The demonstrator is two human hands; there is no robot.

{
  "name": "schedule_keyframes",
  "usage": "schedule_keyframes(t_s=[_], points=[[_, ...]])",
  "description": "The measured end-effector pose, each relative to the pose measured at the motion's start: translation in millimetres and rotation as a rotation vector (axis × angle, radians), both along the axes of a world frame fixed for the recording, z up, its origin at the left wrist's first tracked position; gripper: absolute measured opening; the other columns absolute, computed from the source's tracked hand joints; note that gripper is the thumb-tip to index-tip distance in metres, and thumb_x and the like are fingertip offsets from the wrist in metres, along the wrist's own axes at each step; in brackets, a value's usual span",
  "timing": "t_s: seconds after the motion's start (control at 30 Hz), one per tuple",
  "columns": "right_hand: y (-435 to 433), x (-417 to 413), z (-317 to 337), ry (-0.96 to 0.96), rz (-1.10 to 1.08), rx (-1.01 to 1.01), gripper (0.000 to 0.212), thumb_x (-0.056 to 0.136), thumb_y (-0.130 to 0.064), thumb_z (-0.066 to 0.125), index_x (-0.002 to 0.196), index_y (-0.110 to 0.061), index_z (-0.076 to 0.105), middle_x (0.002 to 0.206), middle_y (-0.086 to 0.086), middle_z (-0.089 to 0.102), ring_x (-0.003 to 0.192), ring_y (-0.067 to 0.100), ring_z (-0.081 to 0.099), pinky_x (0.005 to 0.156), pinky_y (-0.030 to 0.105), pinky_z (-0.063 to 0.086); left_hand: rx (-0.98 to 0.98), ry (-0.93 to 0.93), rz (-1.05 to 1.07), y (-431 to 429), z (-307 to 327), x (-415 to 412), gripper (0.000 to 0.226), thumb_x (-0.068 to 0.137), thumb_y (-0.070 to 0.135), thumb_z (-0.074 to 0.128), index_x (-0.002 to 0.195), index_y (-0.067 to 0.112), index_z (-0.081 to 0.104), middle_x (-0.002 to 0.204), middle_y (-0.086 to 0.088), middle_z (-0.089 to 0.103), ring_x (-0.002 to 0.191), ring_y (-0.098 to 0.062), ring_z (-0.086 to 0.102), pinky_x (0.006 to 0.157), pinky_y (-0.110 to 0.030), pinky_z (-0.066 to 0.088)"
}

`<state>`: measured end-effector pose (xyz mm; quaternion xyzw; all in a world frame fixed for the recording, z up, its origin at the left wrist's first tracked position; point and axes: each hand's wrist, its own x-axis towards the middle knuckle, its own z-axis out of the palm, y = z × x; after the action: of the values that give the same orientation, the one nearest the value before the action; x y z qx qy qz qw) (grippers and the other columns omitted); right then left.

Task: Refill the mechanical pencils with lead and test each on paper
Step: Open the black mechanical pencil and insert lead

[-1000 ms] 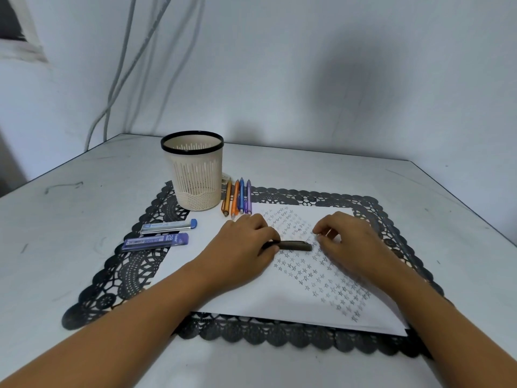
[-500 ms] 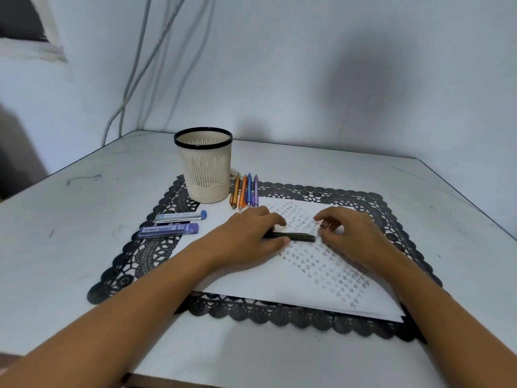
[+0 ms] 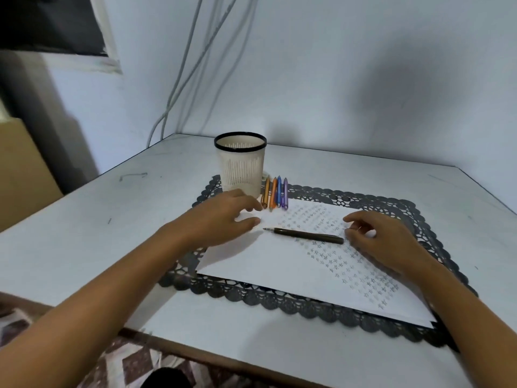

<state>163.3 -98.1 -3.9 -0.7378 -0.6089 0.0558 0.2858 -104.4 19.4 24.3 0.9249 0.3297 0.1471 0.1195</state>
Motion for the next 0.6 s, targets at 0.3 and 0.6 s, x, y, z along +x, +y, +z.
schedule_keyframes(t_s=[0.3, 0.6], points=[[1, 3, -6, 0.047, 0.008, 0.036, 0.026, 0.089, -0.021, 0.059, 0.115, -0.017, 0.061, 0.092, -0.003, 0.061, 0.081, 0.001, 0.054, 0.062, 0.009, 0.034, 0.007, -0.002, 0.181, 35, -18, -53, 0.025, 0.091, 0.025, 0.052, 0.115, 0.023, 0.060, 0.109, -0.001, 0.054, 0.095, -0.014, 0.051, 0.083, -0.027, 0.038], [2, 5, -6, 0.058, 0.001, 0.038, 0.024, 0.090, -0.022, 0.057, 0.113, -0.017, 0.062, 0.091, -0.004, 0.060, 0.079, -0.006, 0.051, 0.061, 0.007, 0.032, -0.067, 0.132, 0.192, 60, -20, -44, 0.024, 0.092, 0.028, 0.051, 0.111, 0.022, 0.065, 0.099, 0.001, 0.054, 0.094, -0.014, 0.051, 0.075, -0.024, 0.033]])
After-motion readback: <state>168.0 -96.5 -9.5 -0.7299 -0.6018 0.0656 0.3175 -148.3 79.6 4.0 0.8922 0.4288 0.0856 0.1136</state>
